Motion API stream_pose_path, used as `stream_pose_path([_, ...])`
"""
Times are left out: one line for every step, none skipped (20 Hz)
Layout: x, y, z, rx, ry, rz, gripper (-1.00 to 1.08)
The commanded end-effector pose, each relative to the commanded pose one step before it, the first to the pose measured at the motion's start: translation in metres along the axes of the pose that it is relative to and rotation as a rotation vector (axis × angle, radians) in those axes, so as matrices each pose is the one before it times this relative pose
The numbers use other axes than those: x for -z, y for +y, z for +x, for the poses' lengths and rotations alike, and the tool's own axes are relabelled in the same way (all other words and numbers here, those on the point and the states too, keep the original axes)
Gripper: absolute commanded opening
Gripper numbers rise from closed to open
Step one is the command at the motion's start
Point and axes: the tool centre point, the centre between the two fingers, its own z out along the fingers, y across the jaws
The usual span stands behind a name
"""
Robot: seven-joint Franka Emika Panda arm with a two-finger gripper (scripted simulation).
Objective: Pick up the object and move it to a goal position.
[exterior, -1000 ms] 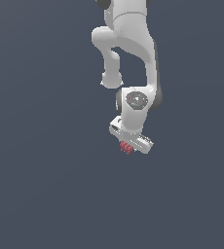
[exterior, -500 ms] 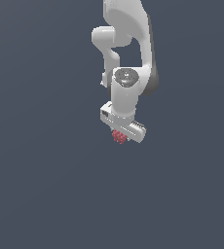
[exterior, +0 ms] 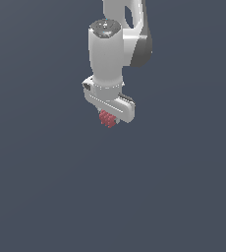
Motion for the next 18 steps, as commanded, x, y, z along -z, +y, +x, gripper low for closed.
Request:
stream_pose_path([0.02556,0.01418,0.0034,0.00026,-0.00083,-0.00029,-1.0])
stream_pose_path([0.00951,0.00505,0.00155,0.0,0.0,0.0,-1.0])
stream_pose_path([0.00914,0.00484,0.0015,0.0,0.0,0.0,-1.0])
stream_pose_path([0.00866,0.00455,0.00144,-0.00024,0.00027,-0.00059,-1.0])
stream_pose_path([0.00827,0.00436,0.0014,0.0,0.0,0.0,-1.0])
stream_pose_path([0.00786,0.00412,0.00139,0.0,0.0,0.0,-1.0])
stream_pose_path([0.00744,0.00386,0.0014,0.0,0.0,0.0,-1.0])
stream_pose_path([0.00697,0.00335,0.00124,0.00009,0.00039,-0.00056,-1.0])
stream_pose_path([0.00638,0.00325,0.00134,0.0,0.0,0.0,-1.0])
stream_pose_path([0.00583,0.00296,0.00126,0.0,0.0,0.0,-1.0])
stream_pose_path([0.00528,0.00267,0.00115,0.0,0.0,0.0,-1.0])
stream_pose_path([0.00479,0.00208,0.00083,0.00031,0.00039,-0.00048,-1.0])
stream_pose_path([0.00418,0.00211,0.00093,0.0,0.0,0.0,-1.0])
stream_pose_path([0.00364,0.00183,0.00083,0.0,0.0,0.0,-1.0])
stream_pose_path([0.00309,0.00155,0.00072,0.0,0.0,0.0,-1.0])
stream_pose_path([0.00255,0.00126,0.00063,0.0,0.0,0.0,-1.0])
stream_pose_path([0.002,0.00098,0.00054,0.0,0.0,0.0,-1.0])
stream_pose_path([0.00153,0.00035,0.00021,0.00036,0.00038,-0.00044,-1.0])
